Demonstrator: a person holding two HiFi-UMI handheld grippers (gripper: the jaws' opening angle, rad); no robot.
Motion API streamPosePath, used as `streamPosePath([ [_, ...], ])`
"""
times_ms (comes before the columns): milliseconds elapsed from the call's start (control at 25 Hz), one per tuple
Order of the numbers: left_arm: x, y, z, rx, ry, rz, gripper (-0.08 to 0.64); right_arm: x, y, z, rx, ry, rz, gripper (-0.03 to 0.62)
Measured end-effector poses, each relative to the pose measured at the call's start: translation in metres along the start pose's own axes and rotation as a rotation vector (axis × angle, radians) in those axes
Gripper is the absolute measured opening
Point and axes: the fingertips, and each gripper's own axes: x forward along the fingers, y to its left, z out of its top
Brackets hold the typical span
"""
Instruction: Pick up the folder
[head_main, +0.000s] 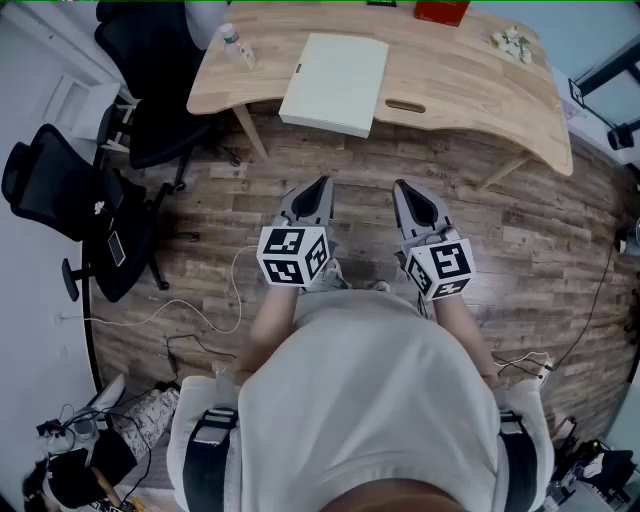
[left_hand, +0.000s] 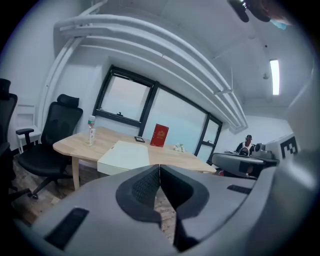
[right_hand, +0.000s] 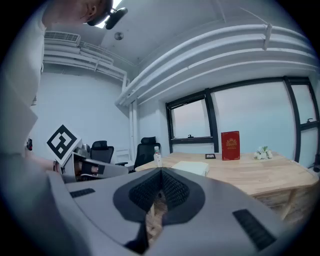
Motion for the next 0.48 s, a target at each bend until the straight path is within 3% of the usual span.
streamPosePath([
  [480, -0.008, 0.004, -0.002, 0.012, 0.010, -0.007, 0.021, -0.002, 0.007, 0.000, 0.003, -0.014, -0.006, 0.017],
])
